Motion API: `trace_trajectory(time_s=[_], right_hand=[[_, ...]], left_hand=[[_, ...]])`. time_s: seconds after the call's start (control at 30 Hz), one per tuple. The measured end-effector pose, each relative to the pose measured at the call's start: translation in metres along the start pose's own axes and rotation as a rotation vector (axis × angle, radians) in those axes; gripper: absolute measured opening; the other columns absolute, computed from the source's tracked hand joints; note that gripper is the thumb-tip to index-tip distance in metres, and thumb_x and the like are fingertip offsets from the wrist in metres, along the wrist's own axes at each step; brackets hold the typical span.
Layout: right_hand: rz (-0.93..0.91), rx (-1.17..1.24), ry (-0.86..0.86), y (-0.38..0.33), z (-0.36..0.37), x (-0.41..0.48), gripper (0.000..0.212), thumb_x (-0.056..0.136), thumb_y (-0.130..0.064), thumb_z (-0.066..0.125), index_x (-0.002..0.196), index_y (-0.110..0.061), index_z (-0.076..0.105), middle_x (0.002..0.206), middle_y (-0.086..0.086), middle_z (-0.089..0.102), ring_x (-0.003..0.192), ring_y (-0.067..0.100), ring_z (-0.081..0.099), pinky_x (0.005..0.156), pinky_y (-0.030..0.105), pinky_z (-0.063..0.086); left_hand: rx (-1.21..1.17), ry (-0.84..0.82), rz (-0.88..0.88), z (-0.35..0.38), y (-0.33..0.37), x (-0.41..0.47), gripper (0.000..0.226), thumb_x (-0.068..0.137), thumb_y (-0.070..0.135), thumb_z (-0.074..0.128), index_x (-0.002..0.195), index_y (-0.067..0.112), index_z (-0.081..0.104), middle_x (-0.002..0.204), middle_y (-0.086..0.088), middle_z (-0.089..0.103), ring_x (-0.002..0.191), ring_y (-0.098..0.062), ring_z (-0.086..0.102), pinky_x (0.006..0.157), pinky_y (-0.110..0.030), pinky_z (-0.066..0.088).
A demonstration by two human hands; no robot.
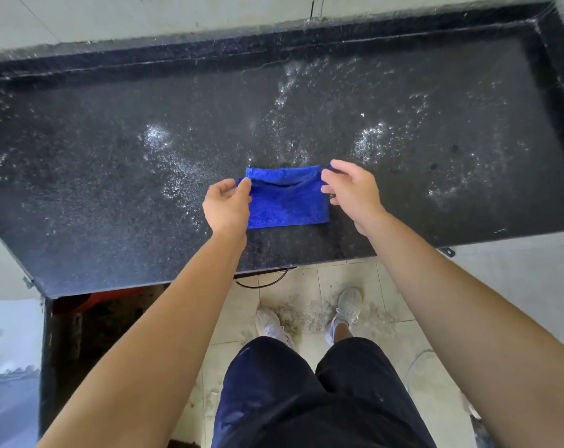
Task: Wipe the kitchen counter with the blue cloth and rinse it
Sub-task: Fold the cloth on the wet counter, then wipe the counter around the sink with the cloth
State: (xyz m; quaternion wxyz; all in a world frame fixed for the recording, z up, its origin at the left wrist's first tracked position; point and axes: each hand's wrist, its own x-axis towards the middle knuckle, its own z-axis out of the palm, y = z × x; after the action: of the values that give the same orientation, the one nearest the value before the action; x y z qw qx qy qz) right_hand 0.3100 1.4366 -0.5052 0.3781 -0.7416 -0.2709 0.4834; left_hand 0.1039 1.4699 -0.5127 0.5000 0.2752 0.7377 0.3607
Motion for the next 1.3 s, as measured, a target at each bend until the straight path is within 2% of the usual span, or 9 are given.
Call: trace_trajectory(time_s=[0.1, 0.23, 0.37, 0.53, 0.67, 0.83, 1.03, 1.2, 1.3], right_hand=[[0.148, -0.051, -0.071, 0.006, 0.002, 0.023, 0.062, 0.093, -0.035, 0.064, 0.149, -0.022, 0.04, 0.116, -0.002, 0.065, 0.102, 0.016, 0.068, 0.08, 0.031, 0.058], [0.181, -0.467, -0.058, 0.032, 0.0, 0.024, 0.063, 0.091, -0.041, 0.062, 0.147, -0.017, 0.045, 0.13, -0.002, 0.06, 0.123, 0.021, 0.055, 0.099, 0.032, 0.045], [0.243, -0.373, -0.064, 0.049, 0.007, 0.019, 0.058, 0.083, -0.041, 0.071, 0.134, -0.016, 0.059, 0.116, 0.003, 0.069, 0.105, 0.026, 0.066, 0.095, 0.041, 0.054], [0.274, -0.21, -0.107, 0.048, 0.005, 0.009, 0.02, 0.073, -0.022, 0.066, 0.083, -0.006, 0.072, 0.068, -0.003, 0.053, 0.069, 0.017, 0.051, 0.071, 0.032, 0.054], [0.179, -0.241, -0.077, 0.039, -0.009, -0.008, 0.023, 0.074, -0.017, 0.059, 0.054, -0.021, 0.049, 0.05, -0.013, 0.035, 0.057, 0.013, 0.036, 0.059, 0.026, 0.034], [-0.161, -0.451, 0.012, 0.025, 0.01, -0.02, 0.011, 0.081, -0.019, 0.057, 0.076, -0.01, 0.06, 0.053, -0.007, 0.045, 0.056, 0.014, 0.04, 0.06, 0.033, 0.041], [-0.33, -0.746, -0.515, 0.036, 0.071, -0.025, 0.03, 0.101, -0.039, 0.049, 0.084, -0.022, 0.067, 0.082, -0.001, 0.057, 0.08, 0.018, 0.054, 0.083, 0.04, 0.049], [-0.736, -0.834, -0.044, 0.07, 0.098, -0.02, 0.034, 0.096, -0.013, 0.057, 0.129, -0.009, 0.062, 0.129, 0.013, 0.057, 0.105, 0.032, 0.059, 0.085, 0.046, 0.052], [-0.72, -1.143, -0.079, 0.084, 0.111, -0.011, 0.053, 0.103, -0.03, 0.045, 0.151, -0.009, 0.037, 0.16, 0.019, 0.028, 0.145, 0.035, 0.031, 0.111, 0.045, 0.034]], left_hand=[[0.218, -0.072, 0.14, 0.002, -0.004, 0.009, 0.05, 0.09, 0.037, 0.067, 0.133, 0.019, 0.051, 0.116, 0.007, 0.065, 0.097, -0.013, 0.064, 0.088, -0.032, 0.053], [0.713, -0.27, 0.295, -0.004, -0.04, 0.012, 0.052, 0.092, 0.037, 0.065, 0.139, 0.019, 0.049, 0.134, -0.002, 0.05, 0.113, -0.015, 0.052, 0.097, -0.03, 0.041], [0.84, -0.325, 0.338, -0.006, -0.06, 0.004, 0.057, 0.092, 0.033, 0.066, 0.143, 0.018, 0.046, 0.146, -0.004, 0.037, 0.133, -0.023, 0.038, 0.107, -0.034, 0.036], [0.895, -0.414, 0.337, -0.005, -0.07, -0.011, 0.062, 0.09, 0.034, 0.068, 0.145, 0.018, 0.042, 0.15, -0.002, 0.026, 0.11, -0.022, 0.058, 0.102, -0.04, 0.046], [0.973, -0.494, 0.391, -0.012, -0.085, -0.023, 0.061, 0.091, 0.034, 0.066, 0.145, 0.021, 0.042, 0.153, 0.001, 0.02, 0.083, -0.016, 0.063, 0.092, -0.035, 0.05], [1.012, -0.318, 0.489, -0.031, -0.086, -0.013, 0.056, 0.095, 0.033, 0.059, 0.146, 0.015, 0.043, 0.148, -0.008, 0.036, 0.125, -0.032, 0.045, 0.101, -0.047, 0.044], [1.16, -0.374, 0.435, -0.058, -0.079, 0.003, 0.053, 0.099, 0.028, 0.05, 0.149, 0.013, 0.039, 0.158, -0.004, 0.027, 0.138, -0.032, 0.028, 0.113, -0.047, 0.031], [1.119, -0.458, 0.409, -0.069, -0.079, 0.011, 0.047, 0.101, 0.022, 0.044, 0.148, 0.013, 0.043, 0.161, 0.001, 0.025, 0.145, -0.025, 0.021, 0.116, -0.044, 0.027], [1.127, -0.453, 0.449, -0.073, -0.082, 0.013, 0.045, 0.1, 0.02, 0.044, 0.145, 0.014, 0.047, 0.16, 0.002, 0.027, 0.143, -0.024, 0.025, 0.116, -0.042, 0.029]])
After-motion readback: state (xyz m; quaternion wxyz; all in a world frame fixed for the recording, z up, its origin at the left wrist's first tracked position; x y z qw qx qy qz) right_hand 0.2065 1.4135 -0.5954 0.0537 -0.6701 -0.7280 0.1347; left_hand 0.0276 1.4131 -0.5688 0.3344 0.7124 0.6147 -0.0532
